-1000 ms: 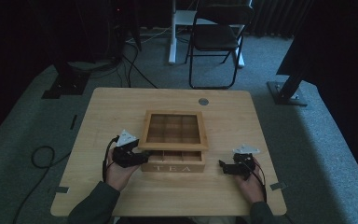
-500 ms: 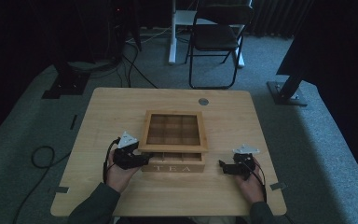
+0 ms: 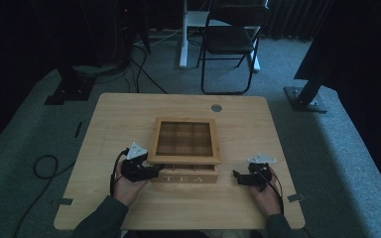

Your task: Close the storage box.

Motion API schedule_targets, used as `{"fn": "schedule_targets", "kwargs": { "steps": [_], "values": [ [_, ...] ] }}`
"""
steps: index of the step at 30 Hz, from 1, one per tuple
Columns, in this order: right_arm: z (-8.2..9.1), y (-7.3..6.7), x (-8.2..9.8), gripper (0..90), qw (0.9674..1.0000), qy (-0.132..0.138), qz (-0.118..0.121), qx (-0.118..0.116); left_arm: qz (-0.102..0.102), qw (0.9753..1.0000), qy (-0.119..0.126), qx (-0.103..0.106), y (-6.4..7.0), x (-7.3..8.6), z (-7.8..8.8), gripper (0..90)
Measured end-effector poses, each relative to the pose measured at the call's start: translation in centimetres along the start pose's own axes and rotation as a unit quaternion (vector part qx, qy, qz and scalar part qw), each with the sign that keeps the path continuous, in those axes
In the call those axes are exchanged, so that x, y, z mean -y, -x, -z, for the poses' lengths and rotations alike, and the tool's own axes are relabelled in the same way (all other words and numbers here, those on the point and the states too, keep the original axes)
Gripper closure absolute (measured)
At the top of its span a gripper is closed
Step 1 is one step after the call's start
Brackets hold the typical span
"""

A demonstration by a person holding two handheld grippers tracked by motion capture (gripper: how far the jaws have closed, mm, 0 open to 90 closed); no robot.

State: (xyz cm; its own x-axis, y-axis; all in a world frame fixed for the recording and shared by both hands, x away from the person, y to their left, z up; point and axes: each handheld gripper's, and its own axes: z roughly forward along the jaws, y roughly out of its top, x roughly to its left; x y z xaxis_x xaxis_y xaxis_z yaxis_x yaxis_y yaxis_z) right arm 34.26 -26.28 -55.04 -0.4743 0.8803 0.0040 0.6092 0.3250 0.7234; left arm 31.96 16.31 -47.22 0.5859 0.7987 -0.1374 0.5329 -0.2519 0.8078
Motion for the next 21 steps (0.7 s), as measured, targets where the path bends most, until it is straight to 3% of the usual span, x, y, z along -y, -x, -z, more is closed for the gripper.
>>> {"fn": "schedule_targets", "kwargs": {
  "steps": [21],
  "values": [
    [0.0, 0.0, 0.0, 12.6, 1.0, 0.0, 0.0, 0.0, -0.001, 0.9999, -0.012, -0.007, 0.22, 0.61, -0.25, 31.8]
  ]
}}
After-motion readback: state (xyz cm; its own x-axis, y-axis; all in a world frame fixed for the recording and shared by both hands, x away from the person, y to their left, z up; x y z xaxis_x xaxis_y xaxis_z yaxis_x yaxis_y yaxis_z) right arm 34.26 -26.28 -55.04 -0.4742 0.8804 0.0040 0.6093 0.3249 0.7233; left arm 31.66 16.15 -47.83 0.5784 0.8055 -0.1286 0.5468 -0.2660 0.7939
